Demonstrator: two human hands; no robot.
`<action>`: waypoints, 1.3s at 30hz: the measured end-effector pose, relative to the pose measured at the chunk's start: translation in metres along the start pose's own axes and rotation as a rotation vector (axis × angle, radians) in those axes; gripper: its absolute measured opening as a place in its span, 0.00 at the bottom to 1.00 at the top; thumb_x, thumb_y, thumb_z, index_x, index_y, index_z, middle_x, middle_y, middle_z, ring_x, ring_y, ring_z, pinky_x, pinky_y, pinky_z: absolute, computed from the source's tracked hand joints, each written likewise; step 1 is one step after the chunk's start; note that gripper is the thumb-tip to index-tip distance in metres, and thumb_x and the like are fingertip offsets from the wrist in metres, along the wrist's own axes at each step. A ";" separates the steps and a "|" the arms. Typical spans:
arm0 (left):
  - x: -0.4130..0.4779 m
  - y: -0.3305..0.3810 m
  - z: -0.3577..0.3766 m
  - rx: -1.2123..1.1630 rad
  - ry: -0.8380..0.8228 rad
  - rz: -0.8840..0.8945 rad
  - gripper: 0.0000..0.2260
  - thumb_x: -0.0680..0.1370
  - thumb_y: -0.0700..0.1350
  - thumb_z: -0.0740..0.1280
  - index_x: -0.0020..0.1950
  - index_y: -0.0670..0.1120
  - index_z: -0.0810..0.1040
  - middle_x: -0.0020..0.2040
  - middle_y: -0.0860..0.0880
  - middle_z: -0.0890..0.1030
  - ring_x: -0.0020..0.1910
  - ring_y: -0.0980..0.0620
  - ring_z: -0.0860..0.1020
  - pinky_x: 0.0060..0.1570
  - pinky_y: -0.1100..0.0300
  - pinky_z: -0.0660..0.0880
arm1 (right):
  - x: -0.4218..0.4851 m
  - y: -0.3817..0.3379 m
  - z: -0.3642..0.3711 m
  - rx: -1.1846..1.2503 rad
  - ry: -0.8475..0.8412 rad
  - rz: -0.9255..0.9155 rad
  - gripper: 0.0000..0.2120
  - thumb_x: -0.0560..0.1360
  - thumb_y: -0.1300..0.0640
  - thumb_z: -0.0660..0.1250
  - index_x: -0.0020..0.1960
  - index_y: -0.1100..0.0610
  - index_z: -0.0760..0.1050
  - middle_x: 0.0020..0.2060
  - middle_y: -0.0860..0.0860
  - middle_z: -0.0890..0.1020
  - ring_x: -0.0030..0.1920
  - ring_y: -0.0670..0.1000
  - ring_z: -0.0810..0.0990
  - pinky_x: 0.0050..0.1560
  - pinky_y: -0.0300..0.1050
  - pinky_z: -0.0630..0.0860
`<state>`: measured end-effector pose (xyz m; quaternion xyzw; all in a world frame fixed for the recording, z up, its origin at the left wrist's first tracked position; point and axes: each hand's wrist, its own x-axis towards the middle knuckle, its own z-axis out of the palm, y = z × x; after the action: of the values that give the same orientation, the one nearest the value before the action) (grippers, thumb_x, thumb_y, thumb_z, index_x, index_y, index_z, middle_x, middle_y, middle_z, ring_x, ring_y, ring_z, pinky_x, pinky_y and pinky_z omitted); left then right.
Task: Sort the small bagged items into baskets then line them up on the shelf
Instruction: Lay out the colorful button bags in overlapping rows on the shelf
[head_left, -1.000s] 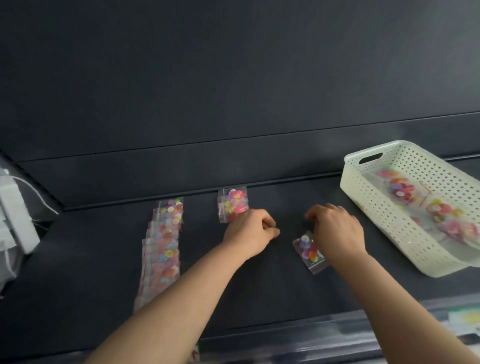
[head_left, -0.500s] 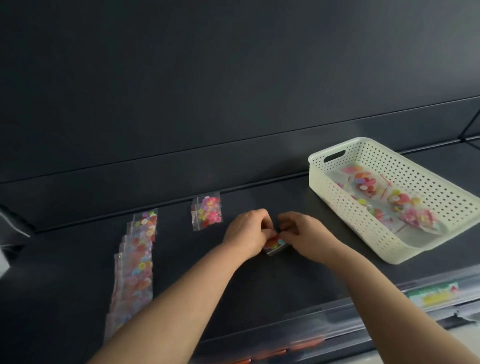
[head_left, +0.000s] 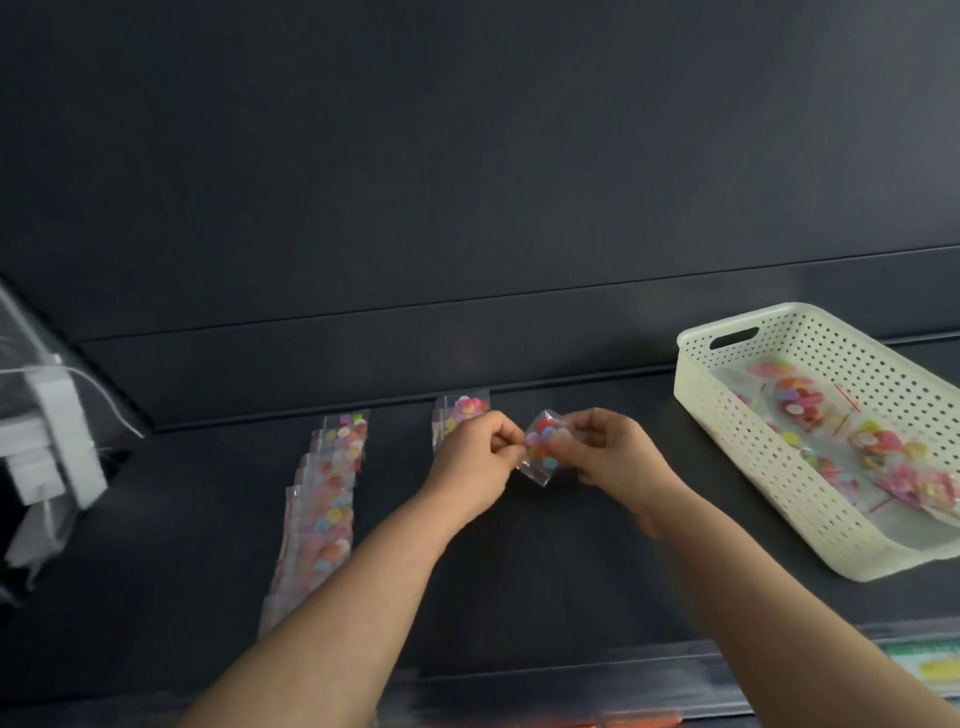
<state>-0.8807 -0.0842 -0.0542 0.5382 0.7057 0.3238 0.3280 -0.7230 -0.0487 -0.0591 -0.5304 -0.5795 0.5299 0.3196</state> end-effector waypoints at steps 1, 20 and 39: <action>0.001 -0.002 -0.003 0.025 0.021 0.008 0.06 0.78 0.41 0.68 0.43 0.51 0.78 0.40 0.52 0.81 0.42 0.54 0.78 0.44 0.60 0.74 | 0.001 -0.001 0.001 -0.015 0.023 -0.015 0.04 0.74 0.54 0.71 0.46 0.54 0.80 0.40 0.49 0.85 0.43 0.48 0.84 0.40 0.41 0.75; -0.008 -0.048 -0.039 -0.007 0.151 -0.224 0.07 0.75 0.42 0.72 0.48 0.51 0.76 0.46 0.51 0.81 0.46 0.52 0.81 0.50 0.50 0.81 | 0.005 0.002 0.054 -0.209 -0.065 0.068 0.05 0.72 0.59 0.71 0.39 0.52 0.80 0.33 0.50 0.84 0.36 0.47 0.82 0.37 0.41 0.78; 0.023 -0.046 -0.049 0.314 0.266 -0.064 0.13 0.77 0.48 0.70 0.58 0.50 0.71 0.47 0.53 0.80 0.49 0.50 0.79 0.40 0.57 0.72 | 0.020 -0.014 0.066 -0.977 0.274 -0.276 0.07 0.77 0.51 0.62 0.52 0.47 0.76 0.47 0.46 0.79 0.52 0.50 0.76 0.40 0.42 0.66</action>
<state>-0.9503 -0.0770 -0.0660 0.5124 0.8013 0.2677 0.1540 -0.7929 -0.0464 -0.0649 -0.6006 -0.7765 0.0767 0.1745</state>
